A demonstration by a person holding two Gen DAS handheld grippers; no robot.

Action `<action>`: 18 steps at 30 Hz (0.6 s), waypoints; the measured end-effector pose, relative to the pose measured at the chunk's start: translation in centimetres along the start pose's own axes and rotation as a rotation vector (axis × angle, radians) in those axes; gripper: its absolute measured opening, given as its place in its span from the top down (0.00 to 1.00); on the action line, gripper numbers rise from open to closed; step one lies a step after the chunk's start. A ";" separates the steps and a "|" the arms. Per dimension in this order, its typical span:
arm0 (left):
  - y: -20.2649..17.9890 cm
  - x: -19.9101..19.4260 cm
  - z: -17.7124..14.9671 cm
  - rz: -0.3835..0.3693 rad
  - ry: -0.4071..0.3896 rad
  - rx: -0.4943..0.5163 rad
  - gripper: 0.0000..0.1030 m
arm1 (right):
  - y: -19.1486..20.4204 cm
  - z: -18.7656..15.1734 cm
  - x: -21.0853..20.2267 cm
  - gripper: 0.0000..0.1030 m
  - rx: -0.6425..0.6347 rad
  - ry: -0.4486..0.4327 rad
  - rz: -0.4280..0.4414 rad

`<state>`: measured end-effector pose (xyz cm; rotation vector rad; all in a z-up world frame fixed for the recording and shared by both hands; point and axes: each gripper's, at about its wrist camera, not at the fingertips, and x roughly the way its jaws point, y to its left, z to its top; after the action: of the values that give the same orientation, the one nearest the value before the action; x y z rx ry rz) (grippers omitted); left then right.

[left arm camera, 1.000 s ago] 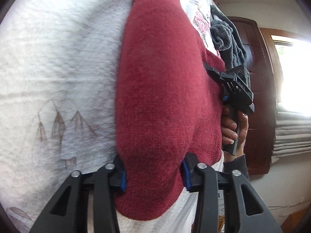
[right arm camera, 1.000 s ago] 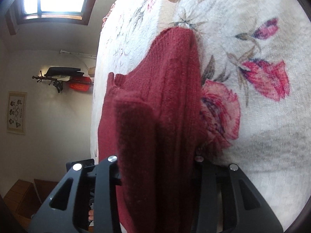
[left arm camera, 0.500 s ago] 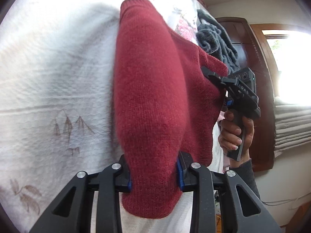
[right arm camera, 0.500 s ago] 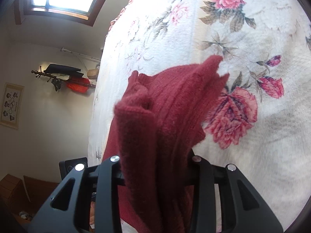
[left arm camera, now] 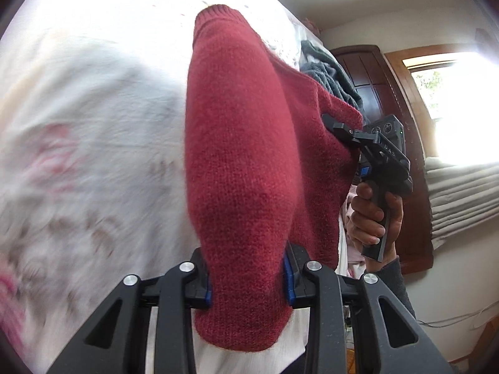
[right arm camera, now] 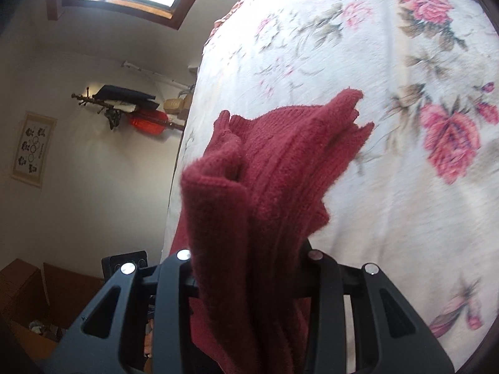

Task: Fold small clothes
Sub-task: 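Close both tools on the sweater's folded end and lift it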

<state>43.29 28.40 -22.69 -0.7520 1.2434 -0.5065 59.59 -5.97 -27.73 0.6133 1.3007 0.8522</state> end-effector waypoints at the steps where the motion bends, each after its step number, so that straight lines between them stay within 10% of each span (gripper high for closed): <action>1: 0.6 -0.8 -0.7 0.002 -0.007 -0.011 0.69 | 0.6 -0.6 0.6 0.69 -0.003 0.009 0.009; 18: 12.2 -2.4 -11.9 0.038 -0.009 -0.182 0.65 | -2.5 -10.5 11.1 0.68 0.102 0.204 -0.013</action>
<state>30.57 35.46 -31.89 -0.8812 1.3051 -0.3618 50.33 0.99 -38.02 0.6091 1.5393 0.8582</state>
